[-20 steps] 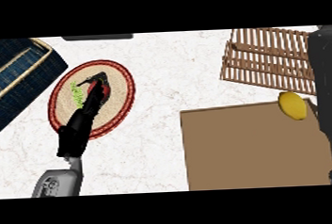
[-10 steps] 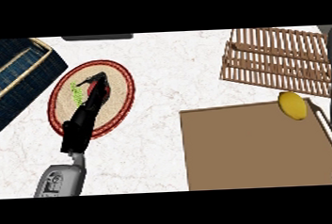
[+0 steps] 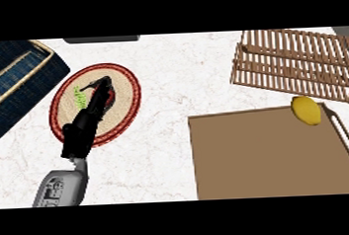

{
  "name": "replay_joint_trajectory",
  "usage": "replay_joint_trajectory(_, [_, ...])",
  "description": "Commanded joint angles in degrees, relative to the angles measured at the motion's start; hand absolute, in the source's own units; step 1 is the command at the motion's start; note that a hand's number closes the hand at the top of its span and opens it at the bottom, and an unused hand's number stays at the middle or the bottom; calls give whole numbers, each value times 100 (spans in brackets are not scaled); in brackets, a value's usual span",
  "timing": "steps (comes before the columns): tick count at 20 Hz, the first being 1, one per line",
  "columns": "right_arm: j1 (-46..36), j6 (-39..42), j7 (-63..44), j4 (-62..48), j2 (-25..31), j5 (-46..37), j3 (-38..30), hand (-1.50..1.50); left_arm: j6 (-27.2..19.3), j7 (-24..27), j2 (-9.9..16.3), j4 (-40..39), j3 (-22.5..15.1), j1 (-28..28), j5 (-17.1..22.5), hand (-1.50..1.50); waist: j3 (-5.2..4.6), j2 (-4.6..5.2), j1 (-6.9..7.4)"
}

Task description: Pick the cupcake from the tray and place it in the tiered shelf

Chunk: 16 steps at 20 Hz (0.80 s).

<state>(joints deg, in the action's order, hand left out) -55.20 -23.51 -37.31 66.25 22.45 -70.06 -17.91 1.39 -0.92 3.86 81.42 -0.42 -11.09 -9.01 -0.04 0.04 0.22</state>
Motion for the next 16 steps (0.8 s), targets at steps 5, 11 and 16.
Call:
replay_joint_trajectory(5, [216, 166, -735, 322, 121, -224, -30, -150, -101, 331, -104, -263, -9, 32, -74, 0, 1, -4, -16])
replay_joint_trajectory(11, [592, -285, -423, 918, -16, 637, -321, -150, 3, 177, -24, -43, -26, 242, -46, 0, 4, -8, -17])
replay_joint_trajectory(16, [454, 364, -415, 1344, 188, 1235, -301, -150, 85, 39, 112, 48, 116, 86, 35, 0, 3, -16, -36])
